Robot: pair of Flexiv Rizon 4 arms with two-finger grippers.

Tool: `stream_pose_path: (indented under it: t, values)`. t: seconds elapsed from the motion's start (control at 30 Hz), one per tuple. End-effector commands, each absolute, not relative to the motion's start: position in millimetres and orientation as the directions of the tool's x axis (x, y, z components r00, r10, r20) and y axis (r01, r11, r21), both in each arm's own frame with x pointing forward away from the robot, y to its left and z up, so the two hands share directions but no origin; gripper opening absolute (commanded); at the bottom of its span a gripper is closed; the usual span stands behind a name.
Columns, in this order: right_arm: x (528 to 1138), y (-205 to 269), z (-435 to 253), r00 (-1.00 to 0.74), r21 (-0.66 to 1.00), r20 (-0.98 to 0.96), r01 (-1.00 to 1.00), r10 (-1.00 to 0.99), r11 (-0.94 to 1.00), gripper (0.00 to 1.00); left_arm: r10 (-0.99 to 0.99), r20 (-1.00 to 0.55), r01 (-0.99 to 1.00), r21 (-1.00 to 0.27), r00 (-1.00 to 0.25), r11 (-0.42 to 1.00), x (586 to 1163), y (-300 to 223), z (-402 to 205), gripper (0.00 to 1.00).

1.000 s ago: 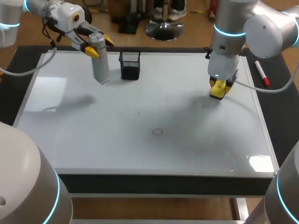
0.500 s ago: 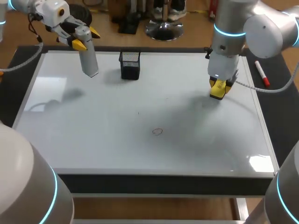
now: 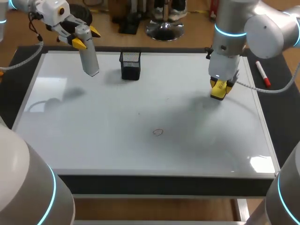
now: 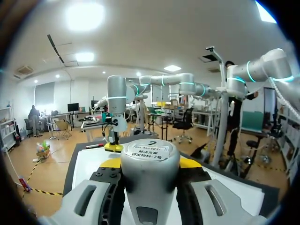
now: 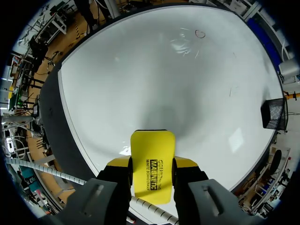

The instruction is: Pick up the inspection probe, press it on each red-marked spot on the whiteboard one by one, put down the probe, pick up the eraser, and wipe off all the red marks.

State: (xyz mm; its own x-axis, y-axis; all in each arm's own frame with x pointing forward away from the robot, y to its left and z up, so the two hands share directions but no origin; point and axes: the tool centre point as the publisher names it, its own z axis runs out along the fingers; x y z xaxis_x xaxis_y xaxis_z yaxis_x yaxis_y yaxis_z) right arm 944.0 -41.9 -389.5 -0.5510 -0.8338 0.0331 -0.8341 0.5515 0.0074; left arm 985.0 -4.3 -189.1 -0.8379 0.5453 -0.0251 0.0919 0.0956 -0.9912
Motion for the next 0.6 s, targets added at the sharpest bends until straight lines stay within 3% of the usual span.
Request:
stream_pose_path:
  t: [0.03,0.6]
  values:
    - [944,-43,-388,-0.550,0.006,0.035,-0.835,-0.835,0.550,0.00,0.550,-0.025,0.091,-0.992,-0.835,0.093,987,-4,-189,0.00]
    - [935,-27,-382,-0.507,-0.049,0.069,-0.862,-0.859,0.505,0.00,0.550,-0.025,0.091,-0.992,-0.835,0.093,987,-4,-189,0.00]
